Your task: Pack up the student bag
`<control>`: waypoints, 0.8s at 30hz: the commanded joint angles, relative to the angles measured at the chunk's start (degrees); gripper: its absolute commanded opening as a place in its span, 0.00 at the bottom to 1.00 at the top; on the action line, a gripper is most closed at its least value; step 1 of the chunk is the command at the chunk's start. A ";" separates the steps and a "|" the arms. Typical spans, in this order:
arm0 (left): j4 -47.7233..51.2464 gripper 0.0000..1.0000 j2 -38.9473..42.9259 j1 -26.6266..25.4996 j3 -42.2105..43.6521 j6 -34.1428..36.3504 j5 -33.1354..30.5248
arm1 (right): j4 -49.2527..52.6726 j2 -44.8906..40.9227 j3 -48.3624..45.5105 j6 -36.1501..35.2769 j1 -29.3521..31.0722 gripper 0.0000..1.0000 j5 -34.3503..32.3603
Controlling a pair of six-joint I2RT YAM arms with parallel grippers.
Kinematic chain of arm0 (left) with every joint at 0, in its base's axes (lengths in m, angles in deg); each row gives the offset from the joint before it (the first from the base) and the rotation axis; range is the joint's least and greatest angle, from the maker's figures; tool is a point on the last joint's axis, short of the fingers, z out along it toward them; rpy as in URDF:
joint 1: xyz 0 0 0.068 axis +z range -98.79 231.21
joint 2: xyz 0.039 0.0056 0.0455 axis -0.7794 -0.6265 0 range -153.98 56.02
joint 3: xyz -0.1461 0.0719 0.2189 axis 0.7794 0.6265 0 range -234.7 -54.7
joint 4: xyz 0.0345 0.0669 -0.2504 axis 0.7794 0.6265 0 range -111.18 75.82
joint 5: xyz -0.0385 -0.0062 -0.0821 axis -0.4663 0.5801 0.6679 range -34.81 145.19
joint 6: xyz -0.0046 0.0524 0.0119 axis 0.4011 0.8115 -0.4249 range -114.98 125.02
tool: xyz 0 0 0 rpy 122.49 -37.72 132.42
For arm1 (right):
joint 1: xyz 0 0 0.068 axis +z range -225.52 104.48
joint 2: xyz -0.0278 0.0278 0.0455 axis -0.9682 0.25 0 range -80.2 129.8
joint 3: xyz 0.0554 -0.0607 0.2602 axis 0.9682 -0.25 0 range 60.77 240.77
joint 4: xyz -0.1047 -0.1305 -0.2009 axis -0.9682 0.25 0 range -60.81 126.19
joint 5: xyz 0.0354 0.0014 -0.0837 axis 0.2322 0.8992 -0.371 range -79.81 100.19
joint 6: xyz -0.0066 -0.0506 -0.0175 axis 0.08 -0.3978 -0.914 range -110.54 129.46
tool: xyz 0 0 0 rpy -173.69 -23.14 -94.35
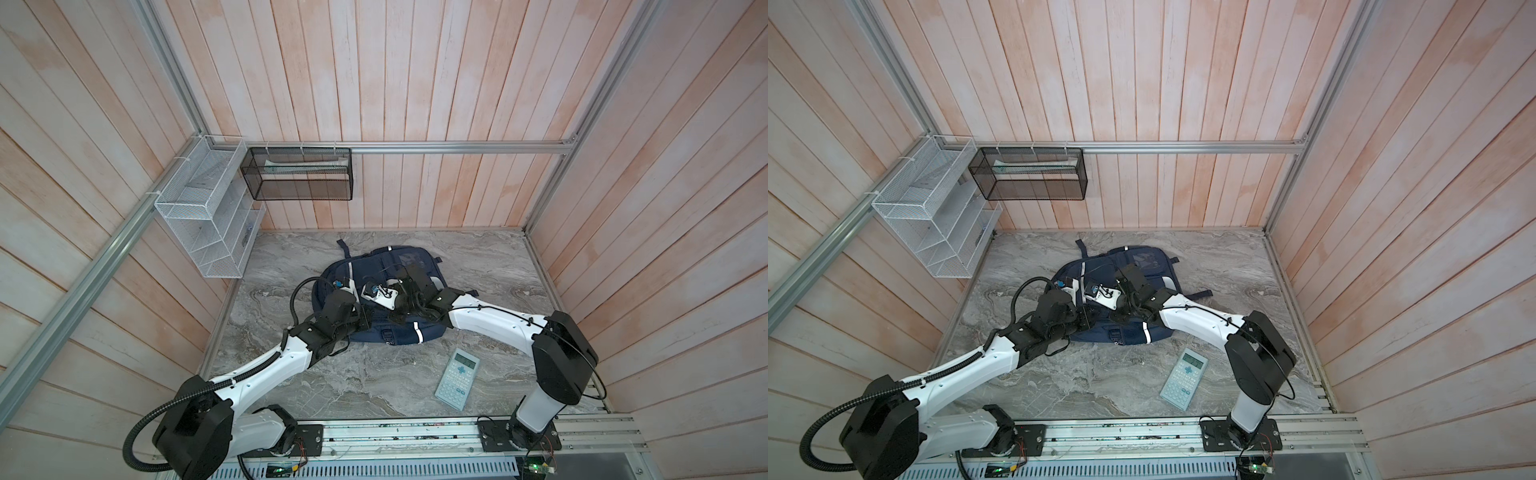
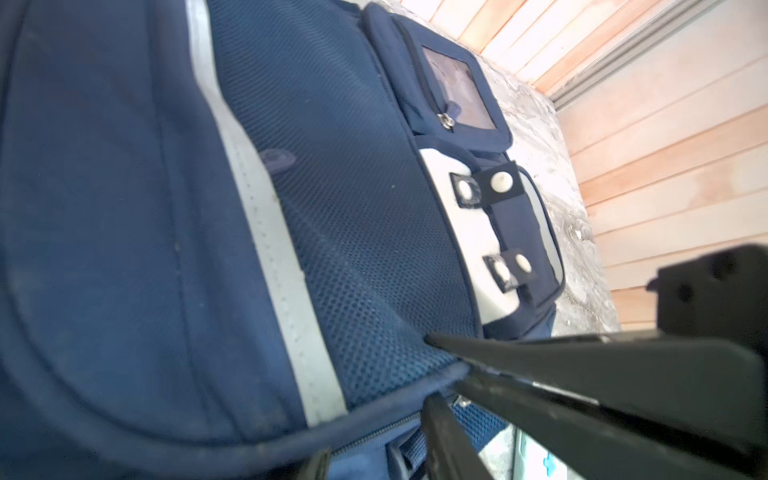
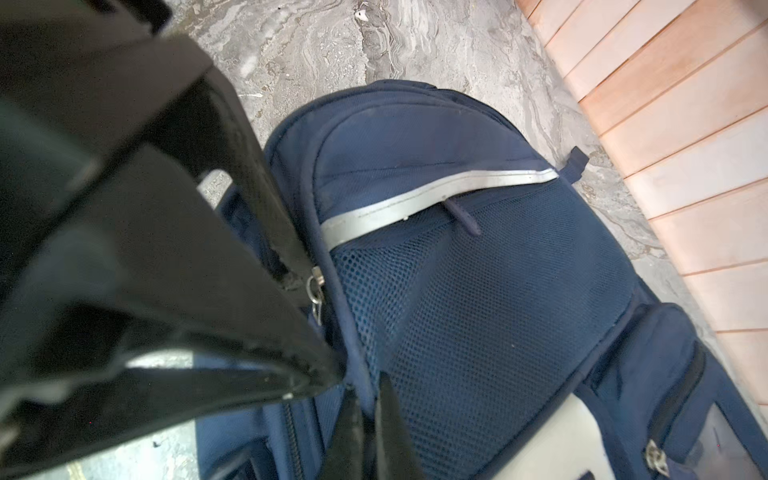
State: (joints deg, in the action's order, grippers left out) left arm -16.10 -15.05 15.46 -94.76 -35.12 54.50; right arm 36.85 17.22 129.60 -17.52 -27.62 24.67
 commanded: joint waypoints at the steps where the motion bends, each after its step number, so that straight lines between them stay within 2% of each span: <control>1: -3.42 0.33 -1.94 0.59 1.47 -0.83 -3.75 | -6.66 -0.98 1.33 6.18 1.25 0.00 10.74; 2: -3.92 0.21 -1.95 0.51 1.42 -1.14 -3.43 | -7.01 -0.75 1.23 6.83 1.27 0.00 11.36; 3: -4.08 0.16 -2.10 0.55 1.17 -1.25 -3.24 | -7.23 -0.48 1.04 7.52 1.27 0.00 11.70; 5: -1.21 0.16 -2.49 0.89 -0.42 -1.67 -4.23 | -7.30 -0.31 0.33 7.98 1.27 0.00 11.23; 6: 0.07 0.16 -2.22 1.91 -1.12 -2.14 -2.46 | -7.22 -0.32 -0.12 8.00 1.24 0.00 9.91; 10: -5.53 0.08 1.61 9.69 2.64 -8.22 16.13 | -5.47 -0.46 -2.11 6.94 0.91 0.00 1.83; 16: -12.63 0.07 2.19 10.86 5.05 -16.46 32.21 | -6.80 1.09 -4.24 8.14 0.68 0.00 -0.79; 18: -16.43 0.08 1.65 10.97 7.09 -19.62 35.34 | -7.02 2.10 -3.78 8.98 0.70 0.00 -1.57; 20: -16.30 0.09 1.98 10.96 8.39 -19.84 35.25 | -7.59 2.78 -3.62 9.75 0.70 0.00 -2.45; 21: -13.16 0.09 2.49 11.11 8.18 -18.60 33.82 | -8.04 2.92 -3.80 10.38 0.70 0.00 -2.60; 24: -3.51 0.11 5.84 11.14 8.15 -13.64 26.39 | -8.45 2.78 -4.49 11.83 0.72 0.00 -1.99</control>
State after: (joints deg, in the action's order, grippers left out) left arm -24.95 -12.53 27.20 -87.04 -51.51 81.39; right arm 30.86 19.08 125.93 -8.78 -27.12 23.34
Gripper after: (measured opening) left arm 0.103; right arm 0.060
